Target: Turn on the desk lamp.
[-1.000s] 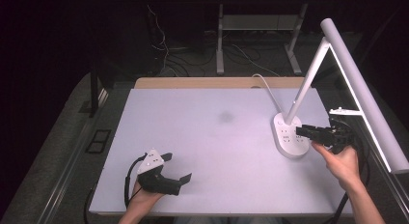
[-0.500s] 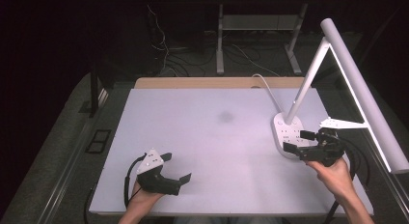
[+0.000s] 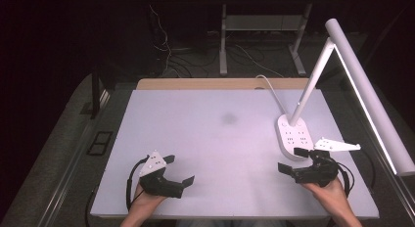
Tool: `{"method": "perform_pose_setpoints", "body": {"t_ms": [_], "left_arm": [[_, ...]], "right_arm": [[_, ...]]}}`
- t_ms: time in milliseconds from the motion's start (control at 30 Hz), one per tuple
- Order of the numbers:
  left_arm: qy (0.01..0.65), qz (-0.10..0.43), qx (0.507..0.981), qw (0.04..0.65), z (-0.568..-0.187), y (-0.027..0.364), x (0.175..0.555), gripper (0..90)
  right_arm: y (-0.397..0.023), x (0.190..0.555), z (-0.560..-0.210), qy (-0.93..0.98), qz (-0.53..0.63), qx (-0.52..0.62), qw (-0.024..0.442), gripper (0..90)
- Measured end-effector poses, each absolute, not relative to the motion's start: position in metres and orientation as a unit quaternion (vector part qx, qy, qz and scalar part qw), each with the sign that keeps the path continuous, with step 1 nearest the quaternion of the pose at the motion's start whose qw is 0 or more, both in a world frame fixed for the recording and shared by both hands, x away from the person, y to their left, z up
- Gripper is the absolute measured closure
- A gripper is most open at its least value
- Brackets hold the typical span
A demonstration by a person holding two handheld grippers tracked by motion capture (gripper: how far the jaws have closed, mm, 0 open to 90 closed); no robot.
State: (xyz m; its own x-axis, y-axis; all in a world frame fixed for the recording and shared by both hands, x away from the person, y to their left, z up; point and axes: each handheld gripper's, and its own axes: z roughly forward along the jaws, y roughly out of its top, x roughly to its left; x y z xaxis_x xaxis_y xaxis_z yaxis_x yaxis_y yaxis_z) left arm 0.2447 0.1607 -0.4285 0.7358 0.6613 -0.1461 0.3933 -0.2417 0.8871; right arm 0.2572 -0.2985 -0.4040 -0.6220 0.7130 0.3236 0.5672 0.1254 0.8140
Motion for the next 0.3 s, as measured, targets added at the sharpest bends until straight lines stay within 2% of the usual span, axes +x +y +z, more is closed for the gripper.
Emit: {"method": "perform_pose_setpoints", "body": {"t_ms": [300], "left_arm": [[0.338,0.128,0.777,0.515,-0.429,0.16,0.245,0.0]], "right_arm": [[-0.295,0.25,-0.421,0.743,0.51,0.428,0.072,0.3]]}}
